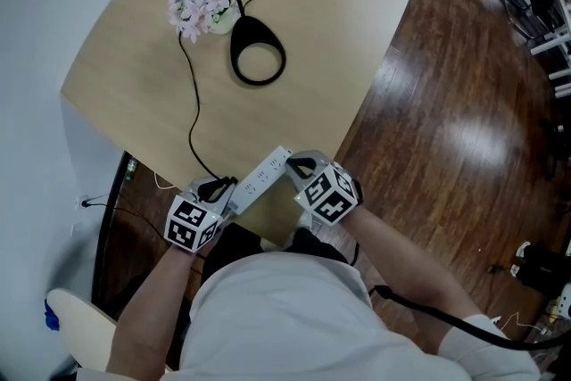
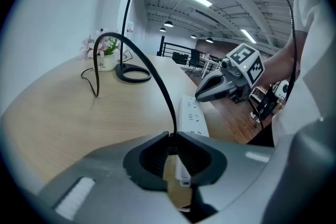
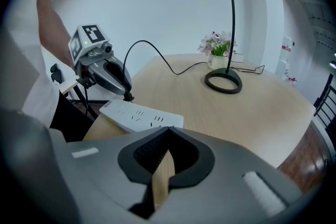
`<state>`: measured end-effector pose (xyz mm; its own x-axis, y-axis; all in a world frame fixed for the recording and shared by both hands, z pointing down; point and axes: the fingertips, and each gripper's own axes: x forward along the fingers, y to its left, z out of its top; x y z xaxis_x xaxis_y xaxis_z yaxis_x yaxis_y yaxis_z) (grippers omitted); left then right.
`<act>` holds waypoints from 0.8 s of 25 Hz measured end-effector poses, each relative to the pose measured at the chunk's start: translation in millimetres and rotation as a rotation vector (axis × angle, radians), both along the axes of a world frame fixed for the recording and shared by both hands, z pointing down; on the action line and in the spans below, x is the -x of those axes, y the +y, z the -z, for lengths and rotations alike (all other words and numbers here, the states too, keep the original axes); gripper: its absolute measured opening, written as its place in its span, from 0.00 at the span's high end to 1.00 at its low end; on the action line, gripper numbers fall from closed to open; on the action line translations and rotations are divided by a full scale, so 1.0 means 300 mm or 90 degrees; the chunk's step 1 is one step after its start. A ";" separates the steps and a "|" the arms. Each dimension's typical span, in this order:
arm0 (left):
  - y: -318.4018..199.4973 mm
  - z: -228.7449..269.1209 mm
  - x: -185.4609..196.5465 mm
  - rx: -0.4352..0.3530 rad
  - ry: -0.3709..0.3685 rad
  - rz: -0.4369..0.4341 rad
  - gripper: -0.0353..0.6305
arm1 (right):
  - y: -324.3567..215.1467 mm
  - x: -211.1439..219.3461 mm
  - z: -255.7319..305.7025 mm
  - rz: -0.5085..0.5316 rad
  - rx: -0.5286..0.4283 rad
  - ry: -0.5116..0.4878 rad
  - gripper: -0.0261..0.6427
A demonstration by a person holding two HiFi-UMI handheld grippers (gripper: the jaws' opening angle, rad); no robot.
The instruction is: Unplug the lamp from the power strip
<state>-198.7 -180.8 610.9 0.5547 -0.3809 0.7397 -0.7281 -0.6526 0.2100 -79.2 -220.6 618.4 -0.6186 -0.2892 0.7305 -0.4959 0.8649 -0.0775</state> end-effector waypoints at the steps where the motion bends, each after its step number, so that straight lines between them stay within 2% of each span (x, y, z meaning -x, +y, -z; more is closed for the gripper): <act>1: 0.000 -0.007 0.004 0.002 0.000 0.000 0.86 | -0.001 -0.001 0.000 -0.002 0.000 0.000 0.95; 11: -0.012 -0.027 0.011 0.000 0.007 0.010 0.85 | -0.004 -0.005 -0.003 -0.006 0.003 0.002 0.95; 15: -0.010 -0.023 0.017 -0.004 0.001 0.019 0.77 | 0.001 -0.006 -0.004 -0.006 0.005 0.006 0.95; 20: -0.004 0.006 0.034 -0.016 0.000 0.038 0.76 | -0.003 -0.006 -0.003 -0.006 -0.001 0.004 0.95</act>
<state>-208.7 -182.1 609.1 0.5303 -0.4321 0.7295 -0.7662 -0.6126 0.1941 -77.3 -221.4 619.4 -0.6108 -0.2969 0.7340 -0.5052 0.8600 -0.0725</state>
